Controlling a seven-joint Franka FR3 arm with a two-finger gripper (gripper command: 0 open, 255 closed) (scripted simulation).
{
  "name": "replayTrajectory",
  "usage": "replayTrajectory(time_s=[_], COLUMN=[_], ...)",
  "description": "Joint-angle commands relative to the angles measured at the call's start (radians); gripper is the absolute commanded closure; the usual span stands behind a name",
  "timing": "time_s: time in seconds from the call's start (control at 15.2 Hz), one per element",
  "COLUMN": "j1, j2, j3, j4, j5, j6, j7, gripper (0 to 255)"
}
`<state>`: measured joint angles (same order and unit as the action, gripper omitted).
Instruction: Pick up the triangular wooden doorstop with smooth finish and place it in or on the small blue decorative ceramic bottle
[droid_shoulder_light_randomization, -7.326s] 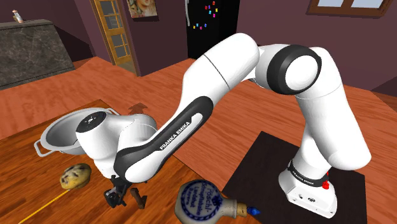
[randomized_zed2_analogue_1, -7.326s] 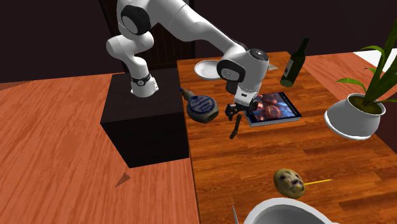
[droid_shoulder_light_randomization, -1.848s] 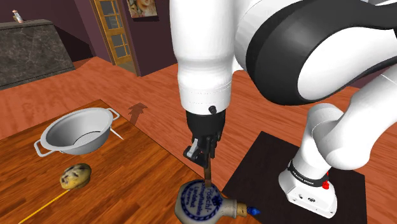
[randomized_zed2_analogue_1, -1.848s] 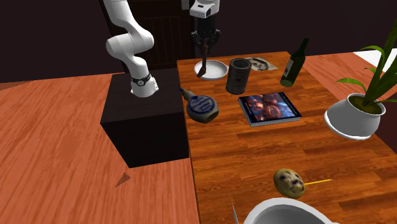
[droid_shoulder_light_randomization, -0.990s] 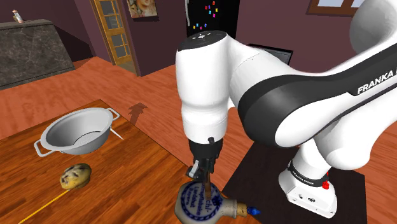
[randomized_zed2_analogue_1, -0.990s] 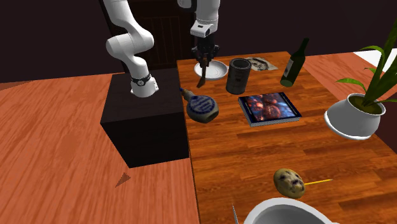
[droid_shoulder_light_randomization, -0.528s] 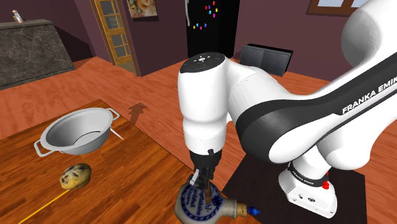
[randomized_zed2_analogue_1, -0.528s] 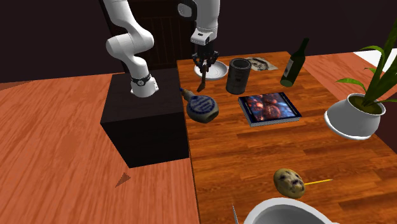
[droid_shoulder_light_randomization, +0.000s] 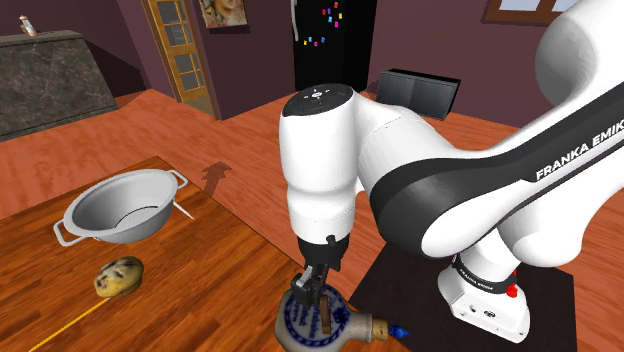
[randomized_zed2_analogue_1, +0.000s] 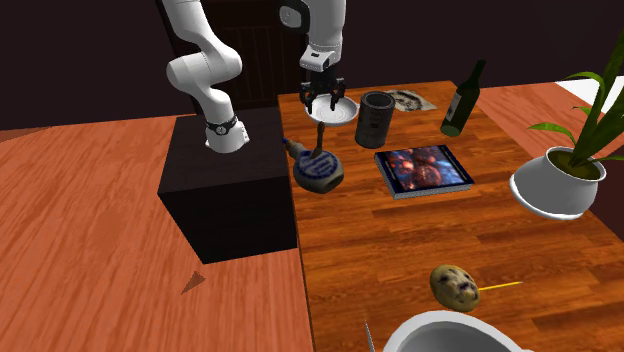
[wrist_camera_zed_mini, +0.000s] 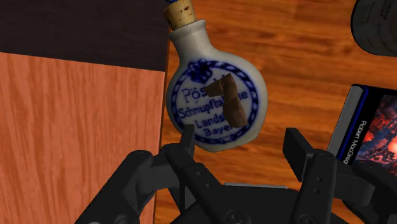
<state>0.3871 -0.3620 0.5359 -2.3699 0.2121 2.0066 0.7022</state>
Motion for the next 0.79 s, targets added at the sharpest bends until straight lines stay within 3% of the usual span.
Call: replayTrajectory(time_s=[0.0,0.2,0.46,0.73], j1=[0.000,0.000,-0.003,-0.003], j2=[0.000,0.000,-0.030,-0.030], j3=[0.000,0.000,-0.024,-0.024], j4=[0.000,0.000,0.104,0.104], j5=[0.000,0.000,-0.005,-0.005], j6=[0.000,0.000,-0.133,-0.133], j7=[0.000,0.000,-0.003,-0.003], gripper=[0,0,0,0])
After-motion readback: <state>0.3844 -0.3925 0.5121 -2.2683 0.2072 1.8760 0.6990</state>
